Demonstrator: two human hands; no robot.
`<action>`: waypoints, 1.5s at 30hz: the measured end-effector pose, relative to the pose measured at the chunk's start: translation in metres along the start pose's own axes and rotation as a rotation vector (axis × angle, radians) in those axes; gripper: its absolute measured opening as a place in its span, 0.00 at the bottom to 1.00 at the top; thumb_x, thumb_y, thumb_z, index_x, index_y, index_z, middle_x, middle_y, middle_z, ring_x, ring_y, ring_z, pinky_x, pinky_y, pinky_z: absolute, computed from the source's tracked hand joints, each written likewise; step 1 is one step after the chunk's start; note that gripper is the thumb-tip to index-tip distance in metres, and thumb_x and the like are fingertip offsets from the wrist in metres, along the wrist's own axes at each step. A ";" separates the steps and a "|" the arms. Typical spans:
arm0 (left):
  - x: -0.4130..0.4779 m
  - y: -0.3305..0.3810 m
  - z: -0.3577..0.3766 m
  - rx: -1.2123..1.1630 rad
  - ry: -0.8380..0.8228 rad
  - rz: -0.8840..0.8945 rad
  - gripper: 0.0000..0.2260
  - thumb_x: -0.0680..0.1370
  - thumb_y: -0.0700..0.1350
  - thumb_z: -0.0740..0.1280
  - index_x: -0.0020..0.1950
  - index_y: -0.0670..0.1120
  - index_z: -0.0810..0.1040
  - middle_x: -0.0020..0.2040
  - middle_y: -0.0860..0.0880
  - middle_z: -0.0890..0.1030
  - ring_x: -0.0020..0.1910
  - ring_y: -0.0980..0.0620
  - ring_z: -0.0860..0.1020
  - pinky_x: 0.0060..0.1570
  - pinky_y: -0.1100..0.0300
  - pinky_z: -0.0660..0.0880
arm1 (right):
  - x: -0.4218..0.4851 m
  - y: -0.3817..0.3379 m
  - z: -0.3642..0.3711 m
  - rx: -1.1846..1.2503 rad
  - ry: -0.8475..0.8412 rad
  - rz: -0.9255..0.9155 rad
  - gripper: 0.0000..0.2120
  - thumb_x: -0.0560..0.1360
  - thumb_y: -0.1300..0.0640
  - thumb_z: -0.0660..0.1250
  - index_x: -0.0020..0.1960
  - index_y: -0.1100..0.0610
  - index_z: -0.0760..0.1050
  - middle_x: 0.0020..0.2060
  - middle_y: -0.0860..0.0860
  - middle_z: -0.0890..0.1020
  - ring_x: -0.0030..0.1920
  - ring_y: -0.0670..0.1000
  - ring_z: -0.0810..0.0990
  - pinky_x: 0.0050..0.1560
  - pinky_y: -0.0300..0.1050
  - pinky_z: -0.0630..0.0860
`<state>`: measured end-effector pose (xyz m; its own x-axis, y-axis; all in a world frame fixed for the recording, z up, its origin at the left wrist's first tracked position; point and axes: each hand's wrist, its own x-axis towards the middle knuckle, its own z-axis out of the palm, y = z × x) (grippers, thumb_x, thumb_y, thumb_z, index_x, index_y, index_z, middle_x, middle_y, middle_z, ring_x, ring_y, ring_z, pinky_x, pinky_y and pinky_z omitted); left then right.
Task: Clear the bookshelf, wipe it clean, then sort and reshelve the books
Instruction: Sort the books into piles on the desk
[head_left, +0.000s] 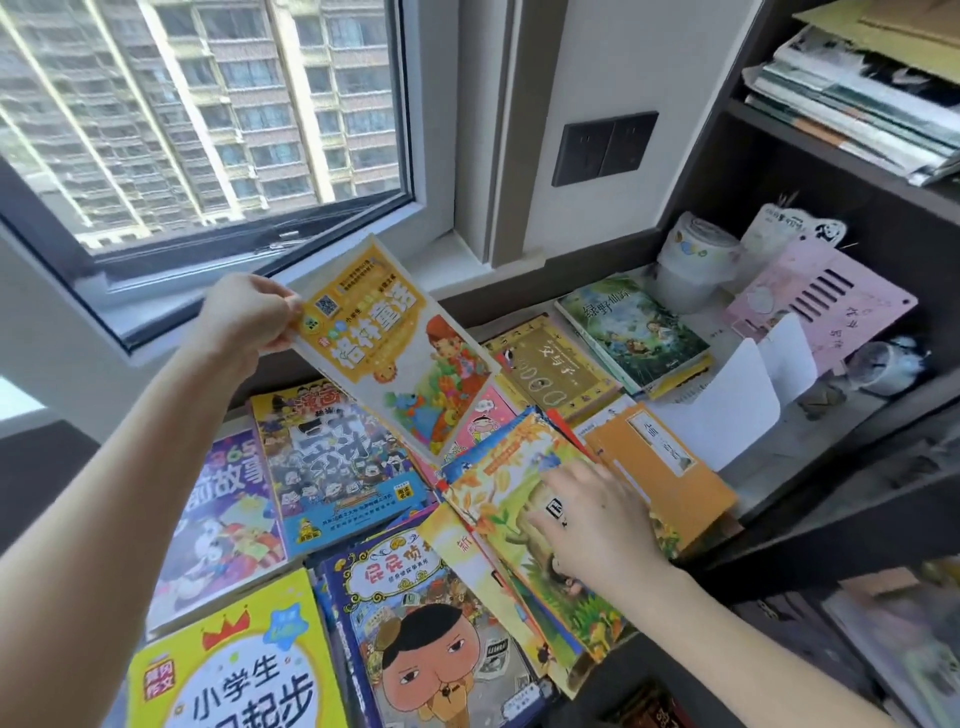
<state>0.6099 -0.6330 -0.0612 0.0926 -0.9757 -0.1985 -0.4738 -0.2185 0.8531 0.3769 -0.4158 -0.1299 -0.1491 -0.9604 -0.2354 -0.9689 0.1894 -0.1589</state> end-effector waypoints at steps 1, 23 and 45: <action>-0.001 0.001 -0.001 0.002 -0.010 0.003 0.04 0.81 0.39 0.63 0.50 0.39 0.76 0.39 0.46 0.77 0.36 0.54 0.75 0.29 0.66 0.75 | 0.005 -0.005 0.000 0.014 -0.010 -0.020 0.24 0.79 0.41 0.58 0.71 0.52 0.67 0.66 0.48 0.72 0.66 0.50 0.69 0.66 0.45 0.65; -0.033 -0.076 -0.066 0.128 -0.156 -0.149 0.07 0.80 0.41 0.63 0.45 0.41 0.78 0.42 0.43 0.80 0.36 0.52 0.76 0.22 0.70 0.71 | 0.013 -0.047 0.064 -0.505 -0.152 -0.105 0.39 0.81 0.45 0.56 0.77 0.60 0.35 0.74 0.69 0.51 0.72 0.72 0.56 0.63 0.65 0.69; -0.025 -0.087 -0.059 0.106 -0.265 -0.183 0.06 0.80 0.41 0.65 0.46 0.41 0.80 0.39 0.44 0.82 0.34 0.52 0.73 0.22 0.69 0.67 | 0.008 -0.006 0.007 -0.003 0.091 -0.082 0.35 0.79 0.58 0.57 0.78 0.61 0.40 0.31 0.45 0.67 0.27 0.43 0.60 0.27 0.40 0.67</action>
<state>0.7005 -0.5908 -0.1018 -0.0400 -0.8795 -0.4742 -0.5604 -0.3732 0.7394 0.3830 -0.4234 -0.1375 -0.0868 -0.9872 -0.1335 -0.9792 0.1092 -0.1713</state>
